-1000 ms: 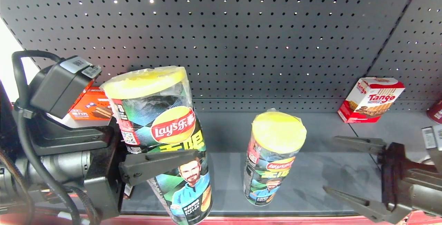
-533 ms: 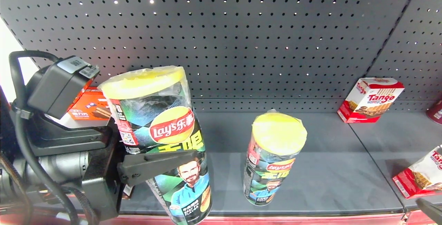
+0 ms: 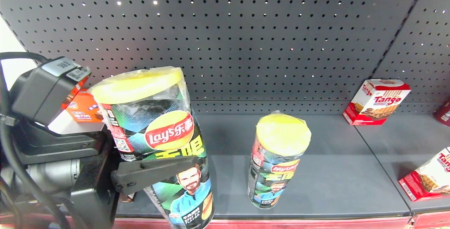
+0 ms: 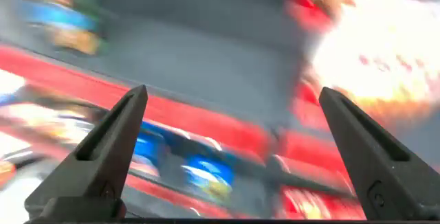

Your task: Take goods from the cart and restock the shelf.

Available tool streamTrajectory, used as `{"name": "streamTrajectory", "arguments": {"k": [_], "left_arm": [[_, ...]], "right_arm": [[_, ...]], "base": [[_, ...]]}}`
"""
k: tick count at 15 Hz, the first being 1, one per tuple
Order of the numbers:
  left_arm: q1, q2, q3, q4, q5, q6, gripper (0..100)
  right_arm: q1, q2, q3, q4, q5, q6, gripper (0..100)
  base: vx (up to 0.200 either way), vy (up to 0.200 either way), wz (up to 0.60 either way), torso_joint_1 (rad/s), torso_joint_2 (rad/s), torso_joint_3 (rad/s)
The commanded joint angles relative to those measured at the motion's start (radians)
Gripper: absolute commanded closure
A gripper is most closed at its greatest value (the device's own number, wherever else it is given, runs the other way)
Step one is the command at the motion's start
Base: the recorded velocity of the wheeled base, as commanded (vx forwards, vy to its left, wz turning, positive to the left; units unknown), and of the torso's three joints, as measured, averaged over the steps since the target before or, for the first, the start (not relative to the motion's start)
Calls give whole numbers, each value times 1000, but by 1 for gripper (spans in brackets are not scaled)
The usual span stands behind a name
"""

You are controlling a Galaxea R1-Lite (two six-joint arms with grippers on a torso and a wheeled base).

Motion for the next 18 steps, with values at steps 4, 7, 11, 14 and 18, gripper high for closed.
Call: {"name": "streamTrajectory", "arguments": {"k": [4, 7, 11, 14, 18], "left_arm": [[-2, -17, 5, -1, -1, -1, 100], [-14, -11, -8, -1, 0, -1, 100], [-5, -5, 2, -1, 2, -1, 100], [-8, -8, 8, -1, 2, 1, 100], [-20, -13, 9, 4, -7, -4, 100]], "right_arm": [[-2, -32, 67, 17, -86, 53, 0], [-2, -32, 67, 46, 66, 57, 0], [-4, -32, 67, 80, -103, 157, 0], [-4, -32, 67, 80, -67, 113, 0], [-4, -32, 67, 80, -67, 120, 0]], "base": [[0, 0, 0, 0, 0, 0], [0, 0, 0, 0, 0, 0], [0, 0, 0, 0, 0, 0], [0, 0, 0, 0, 0, 0], [0, 0, 0, 0, 0, 0]]}}
